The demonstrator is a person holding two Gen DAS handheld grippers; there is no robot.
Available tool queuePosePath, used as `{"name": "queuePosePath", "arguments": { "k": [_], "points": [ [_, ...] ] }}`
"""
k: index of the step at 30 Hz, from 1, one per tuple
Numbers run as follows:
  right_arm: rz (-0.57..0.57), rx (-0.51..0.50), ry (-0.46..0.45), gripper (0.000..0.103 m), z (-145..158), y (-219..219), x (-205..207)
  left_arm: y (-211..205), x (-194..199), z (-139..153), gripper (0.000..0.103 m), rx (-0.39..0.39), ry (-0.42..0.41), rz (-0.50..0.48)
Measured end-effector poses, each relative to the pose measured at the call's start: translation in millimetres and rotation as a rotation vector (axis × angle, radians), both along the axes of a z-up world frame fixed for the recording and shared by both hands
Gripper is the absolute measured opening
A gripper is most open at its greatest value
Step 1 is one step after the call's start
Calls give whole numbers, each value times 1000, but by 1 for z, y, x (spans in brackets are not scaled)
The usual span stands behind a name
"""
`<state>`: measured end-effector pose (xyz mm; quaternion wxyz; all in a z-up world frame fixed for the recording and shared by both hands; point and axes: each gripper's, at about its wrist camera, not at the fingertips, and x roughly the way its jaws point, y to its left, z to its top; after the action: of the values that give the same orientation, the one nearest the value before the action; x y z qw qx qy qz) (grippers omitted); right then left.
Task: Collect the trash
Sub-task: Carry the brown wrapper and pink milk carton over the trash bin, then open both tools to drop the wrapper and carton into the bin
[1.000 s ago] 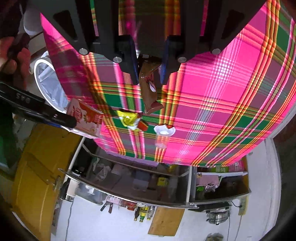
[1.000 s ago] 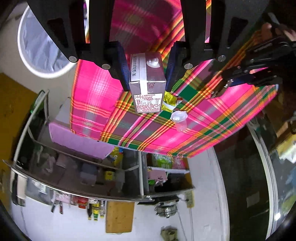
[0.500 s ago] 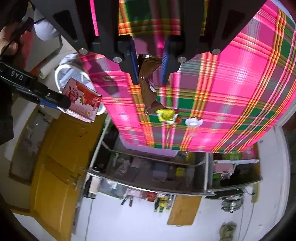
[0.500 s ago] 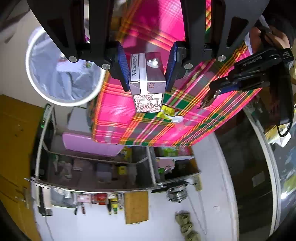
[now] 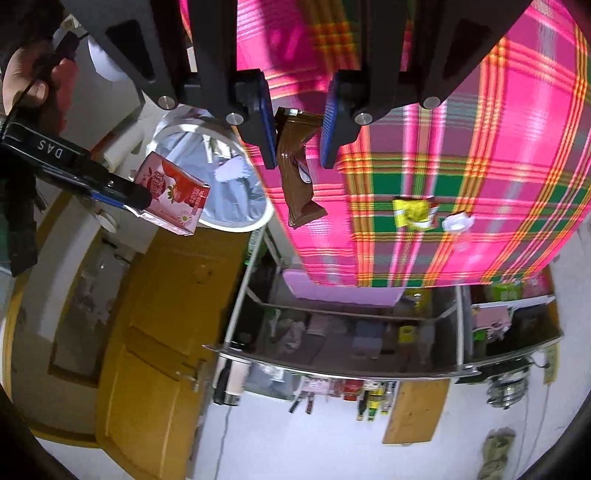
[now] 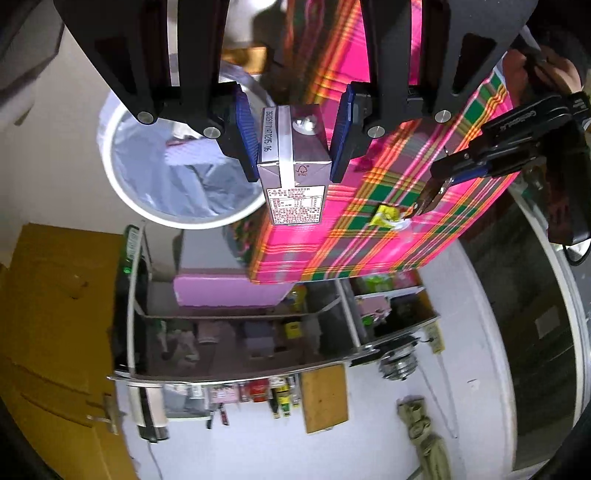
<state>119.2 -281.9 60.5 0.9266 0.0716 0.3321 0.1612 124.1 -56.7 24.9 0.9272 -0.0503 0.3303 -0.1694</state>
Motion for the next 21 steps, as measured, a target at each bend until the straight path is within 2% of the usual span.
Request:
{"name": "queuePosePath", "arguments": {
  "k": [21],
  "points": [
    [-142,4,100,39,-42,-64,18,-108,58,-32,24,15,80,-198]
  ]
}}
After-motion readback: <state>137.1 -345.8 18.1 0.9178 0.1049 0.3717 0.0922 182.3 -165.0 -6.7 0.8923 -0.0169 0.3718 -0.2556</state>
